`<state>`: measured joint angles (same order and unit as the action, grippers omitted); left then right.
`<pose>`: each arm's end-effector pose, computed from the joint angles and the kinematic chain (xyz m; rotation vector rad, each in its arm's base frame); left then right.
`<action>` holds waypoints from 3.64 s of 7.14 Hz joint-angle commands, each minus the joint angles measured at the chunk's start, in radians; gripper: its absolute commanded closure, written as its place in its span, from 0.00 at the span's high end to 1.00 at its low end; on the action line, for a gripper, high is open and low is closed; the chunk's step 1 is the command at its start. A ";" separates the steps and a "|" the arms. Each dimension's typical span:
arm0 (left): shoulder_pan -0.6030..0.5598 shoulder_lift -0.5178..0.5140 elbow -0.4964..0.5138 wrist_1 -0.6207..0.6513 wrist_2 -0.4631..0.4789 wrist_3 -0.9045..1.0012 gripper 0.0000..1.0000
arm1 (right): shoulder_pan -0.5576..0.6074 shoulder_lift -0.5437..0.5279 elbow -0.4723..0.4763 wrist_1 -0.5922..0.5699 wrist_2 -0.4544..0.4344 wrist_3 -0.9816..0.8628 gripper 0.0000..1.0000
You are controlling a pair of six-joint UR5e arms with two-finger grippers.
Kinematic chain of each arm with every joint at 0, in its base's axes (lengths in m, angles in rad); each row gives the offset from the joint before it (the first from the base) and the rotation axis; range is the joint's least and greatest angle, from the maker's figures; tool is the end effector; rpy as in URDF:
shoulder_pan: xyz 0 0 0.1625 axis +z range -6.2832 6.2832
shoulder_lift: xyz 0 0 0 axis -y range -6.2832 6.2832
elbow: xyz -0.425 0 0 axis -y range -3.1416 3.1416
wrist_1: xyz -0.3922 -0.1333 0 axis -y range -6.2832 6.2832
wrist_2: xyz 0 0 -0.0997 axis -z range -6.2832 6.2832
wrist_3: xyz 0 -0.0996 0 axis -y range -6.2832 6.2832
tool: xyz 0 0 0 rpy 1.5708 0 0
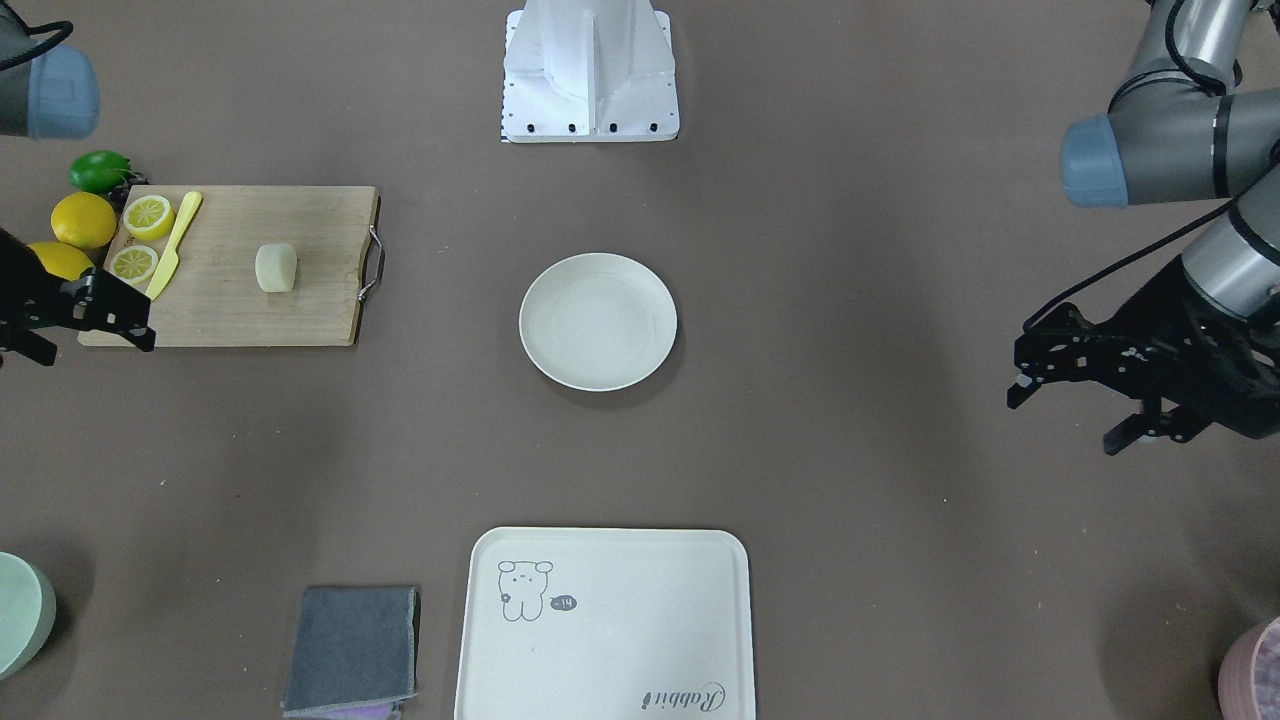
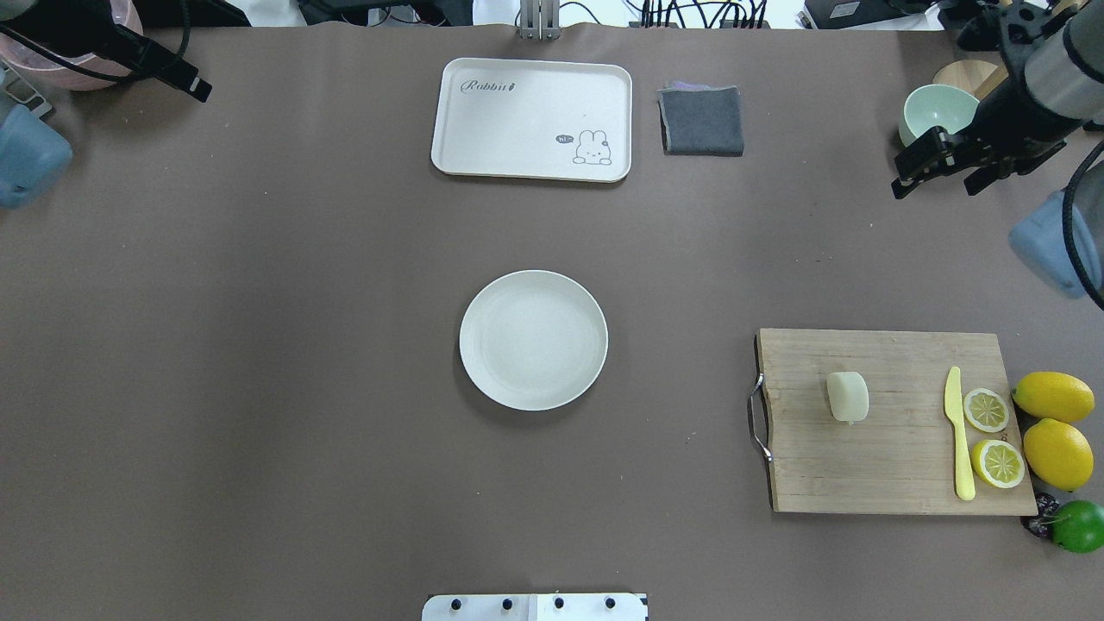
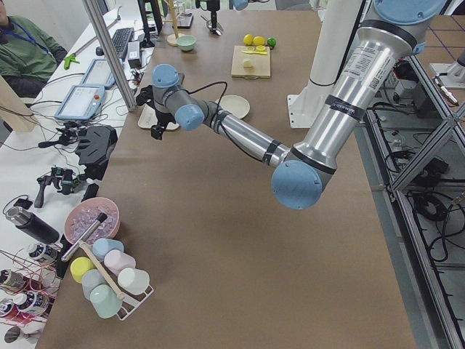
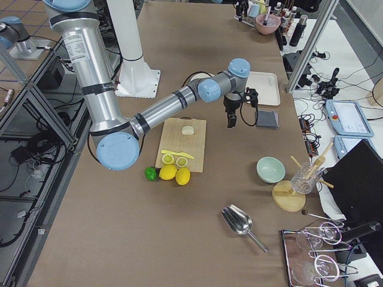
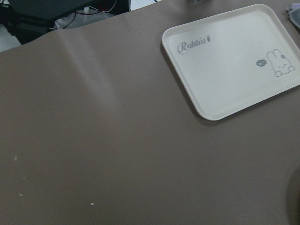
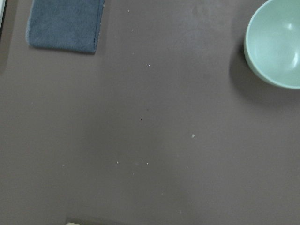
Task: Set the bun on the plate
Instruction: 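Raise the left gripper off the plate while the right arm reaches toward the cutting board, then lower the right gripper over the cream bun on the cutting board, then close the right gripper around the cream bun, then lift the bun with the right gripper and carry it toward the plate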
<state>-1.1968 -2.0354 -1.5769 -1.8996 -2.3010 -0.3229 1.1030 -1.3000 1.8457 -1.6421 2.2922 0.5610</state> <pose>0.1799 -0.6413 0.3448 0.4821 0.9105 0.3381 -0.1976 -0.5408 0.3894 0.0466 -0.8383 -0.0834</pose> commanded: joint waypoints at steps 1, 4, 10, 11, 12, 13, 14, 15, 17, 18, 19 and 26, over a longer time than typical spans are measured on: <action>-0.026 0.006 0.008 0.001 0.014 0.024 0.97 | -0.092 -0.022 0.039 0.002 -0.010 0.077 1.00; -0.044 0.086 -0.066 -0.002 0.046 0.024 0.97 | -0.253 -0.071 0.090 0.002 -0.055 0.155 1.00; -0.047 0.147 -0.127 -0.004 0.075 0.025 0.97 | -0.388 -0.151 0.099 0.004 -0.155 0.177 1.00; -0.046 0.147 -0.126 -0.004 0.080 0.024 0.97 | -0.399 -0.151 0.093 0.004 -0.160 0.177 1.00; -0.043 0.147 -0.124 -0.006 0.116 0.024 0.97 | -0.408 -0.159 0.089 0.002 -0.174 0.177 1.00; -0.040 0.146 -0.126 -0.006 0.121 0.024 0.97 | -0.414 -0.163 0.090 0.004 -0.175 0.174 1.00; -0.038 0.153 -0.123 -0.009 0.123 0.024 0.97 | -0.419 -0.163 0.090 0.005 -0.175 0.177 1.00; -0.038 0.153 -0.126 -0.009 0.123 0.022 0.97 | -0.422 -0.165 0.089 0.004 -0.177 0.177 0.99; -0.038 0.161 -0.126 -0.009 0.123 0.024 0.97 | -0.430 -0.163 0.086 0.004 -0.177 0.177 0.94; -0.038 0.161 -0.129 -0.009 0.123 0.019 0.97 | -0.430 -0.163 0.086 0.004 -0.178 0.178 0.80; -0.038 0.188 -0.159 -0.009 0.123 0.015 0.97 | -0.433 -0.162 0.084 0.005 -0.178 0.177 0.63; -0.038 0.228 -0.180 -0.010 0.115 0.024 0.97 | -0.314 -0.010 0.182 -0.014 -0.220 0.175 0.00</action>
<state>-1.2367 -1.7956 -1.7769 -1.9093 -2.1818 -0.3007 0.7288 -1.3971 2.0227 -1.6426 2.0617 0.7356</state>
